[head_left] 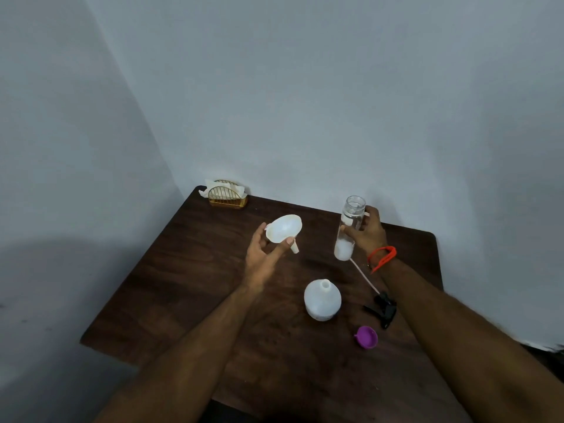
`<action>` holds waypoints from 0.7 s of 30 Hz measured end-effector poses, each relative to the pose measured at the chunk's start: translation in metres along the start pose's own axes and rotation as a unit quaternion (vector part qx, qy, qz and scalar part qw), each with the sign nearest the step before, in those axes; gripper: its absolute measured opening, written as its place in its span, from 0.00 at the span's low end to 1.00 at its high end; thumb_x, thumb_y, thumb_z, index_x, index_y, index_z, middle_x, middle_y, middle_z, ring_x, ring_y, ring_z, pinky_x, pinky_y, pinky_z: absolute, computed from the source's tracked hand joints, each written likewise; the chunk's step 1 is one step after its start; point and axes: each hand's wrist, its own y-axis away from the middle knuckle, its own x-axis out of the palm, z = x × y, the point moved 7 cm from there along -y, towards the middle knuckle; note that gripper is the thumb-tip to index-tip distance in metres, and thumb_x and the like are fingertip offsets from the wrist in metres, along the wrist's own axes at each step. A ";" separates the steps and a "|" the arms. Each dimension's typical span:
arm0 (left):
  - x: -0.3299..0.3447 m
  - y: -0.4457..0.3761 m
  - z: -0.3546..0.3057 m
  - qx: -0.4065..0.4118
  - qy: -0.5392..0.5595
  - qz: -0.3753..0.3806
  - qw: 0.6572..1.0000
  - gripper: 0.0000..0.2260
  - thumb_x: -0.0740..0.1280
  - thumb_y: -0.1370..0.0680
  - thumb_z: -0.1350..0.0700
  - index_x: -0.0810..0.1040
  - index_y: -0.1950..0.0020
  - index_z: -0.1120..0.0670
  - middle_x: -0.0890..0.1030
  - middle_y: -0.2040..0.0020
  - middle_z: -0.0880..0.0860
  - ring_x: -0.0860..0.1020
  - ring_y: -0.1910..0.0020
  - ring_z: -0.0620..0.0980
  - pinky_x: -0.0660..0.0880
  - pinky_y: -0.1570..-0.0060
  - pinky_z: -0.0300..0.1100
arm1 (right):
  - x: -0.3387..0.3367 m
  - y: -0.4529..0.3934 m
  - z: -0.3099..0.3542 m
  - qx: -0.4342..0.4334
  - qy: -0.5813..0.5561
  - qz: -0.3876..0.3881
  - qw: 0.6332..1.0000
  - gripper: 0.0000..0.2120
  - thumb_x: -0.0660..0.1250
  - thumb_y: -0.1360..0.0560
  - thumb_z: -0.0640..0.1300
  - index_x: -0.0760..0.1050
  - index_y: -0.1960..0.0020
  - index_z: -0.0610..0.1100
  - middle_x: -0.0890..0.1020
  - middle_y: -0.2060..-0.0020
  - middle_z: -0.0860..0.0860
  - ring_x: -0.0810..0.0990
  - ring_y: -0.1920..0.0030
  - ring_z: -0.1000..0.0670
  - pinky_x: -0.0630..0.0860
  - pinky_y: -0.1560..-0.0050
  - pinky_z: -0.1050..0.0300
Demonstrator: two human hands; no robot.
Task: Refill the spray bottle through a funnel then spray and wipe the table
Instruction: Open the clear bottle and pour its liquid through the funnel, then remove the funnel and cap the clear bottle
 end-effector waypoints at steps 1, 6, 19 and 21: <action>-0.006 -0.004 0.001 -0.011 0.020 -0.007 1.000 0.49 0.82 0.41 0.41 0.65 0.25 0.47 0.75 0.33 0.51 0.76 0.36 0.52 0.79 0.42 0.50 | 0.014 -0.006 0.002 0.003 -0.001 0.015 1.000 0.30 0.78 0.34 0.38 0.70 0.36 0.45 0.80 0.49 0.49 0.82 0.49 0.43 0.78 0.44 0.45; -0.036 -0.031 0.012 -0.039 0.078 -0.039 0.995 0.38 0.79 0.32 0.56 0.65 0.25 0.50 0.76 0.34 0.54 0.79 0.39 0.56 0.81 0.51 0.43 | 0.085 -0.037 0.018 -0.020 0.006 0.059 0.998 0.30 0.77 0.35 0.37 0.72 0.36 0.47 0.82 0.48 0.50 0.82 0.47 0.45 0.78 0.43 0.50; -0.074 -0.099 0.033 -0.073 0.076 -0.080 0.991 0.39 0.79 0.32 0.57 0.65 0.25 0.49 0.76 0.33 0.51 0.77 0.37 0.53 0.81 0.46 0.47 | 0.211 -0.106 0.050 -0.033 0.019 0.111 0.993 0.29 0.77 0.31 0.42 0.70 0.34 0.45 0.81 0.44 0.48 0.79 0.45 0.48 0.73 0.45 0.59; -0.075 -0.109 0.034 -0.072 0.075 -0.080 0.991 0.40 0.79 0.32 0.56 0.65 0.25 0.48 0.76 0.34 0.50 0.77 0.37 0.53 0.81 0.45 0.49 | 0.224 -0.112 0.051 -0.032 0.022 0.124 0.992 0.28 0.76 0.31 0.42 0.71 0.34 0.45 0.81 0.44 0.48 0.79 0.46 0.48 0.72 0.46 0.60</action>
